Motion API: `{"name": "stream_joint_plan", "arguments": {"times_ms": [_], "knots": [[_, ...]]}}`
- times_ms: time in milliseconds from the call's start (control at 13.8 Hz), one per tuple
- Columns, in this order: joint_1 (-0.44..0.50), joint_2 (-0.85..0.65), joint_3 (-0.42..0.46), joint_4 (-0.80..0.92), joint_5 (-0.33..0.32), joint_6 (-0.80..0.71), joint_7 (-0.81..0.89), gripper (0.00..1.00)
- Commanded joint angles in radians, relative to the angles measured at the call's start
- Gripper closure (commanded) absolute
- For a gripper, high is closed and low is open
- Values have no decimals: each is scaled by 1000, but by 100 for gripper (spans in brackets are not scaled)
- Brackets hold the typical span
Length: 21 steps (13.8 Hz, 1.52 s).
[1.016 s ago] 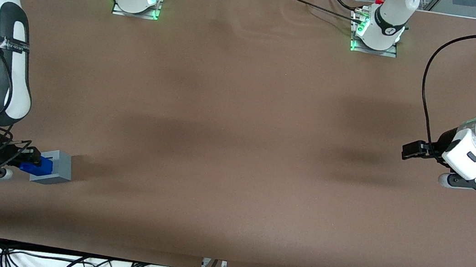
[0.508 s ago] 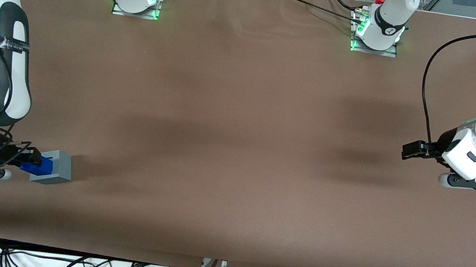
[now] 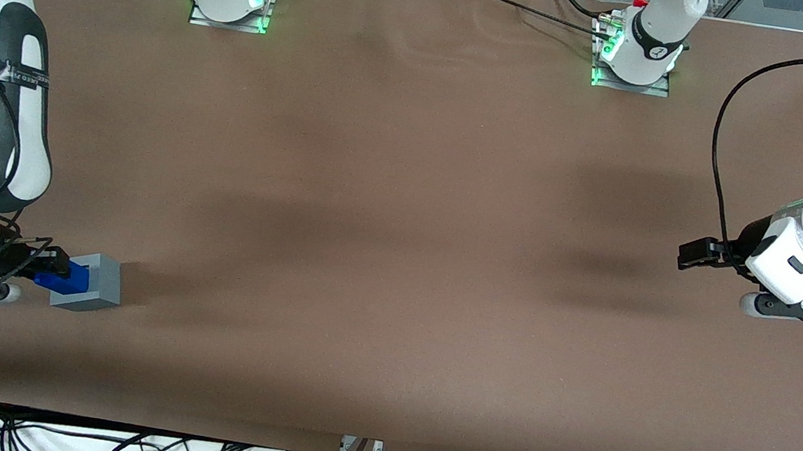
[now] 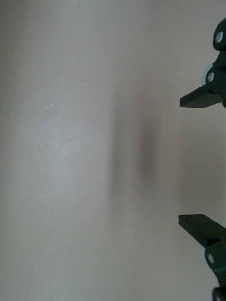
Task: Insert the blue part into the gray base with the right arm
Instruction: 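Lower the blue part into the gray base's opening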
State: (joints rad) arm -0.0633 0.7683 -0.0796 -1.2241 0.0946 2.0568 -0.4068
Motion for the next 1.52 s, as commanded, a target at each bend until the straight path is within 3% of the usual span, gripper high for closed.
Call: {"name": "stream_joint_plan", "arguments": {"times_ms": [0, 1452], "knots": [[-7, 16, 4, -25, -15, -29, -26, 61], [-3, 6, 4, -49, -13, -50, -56, 61]]}}
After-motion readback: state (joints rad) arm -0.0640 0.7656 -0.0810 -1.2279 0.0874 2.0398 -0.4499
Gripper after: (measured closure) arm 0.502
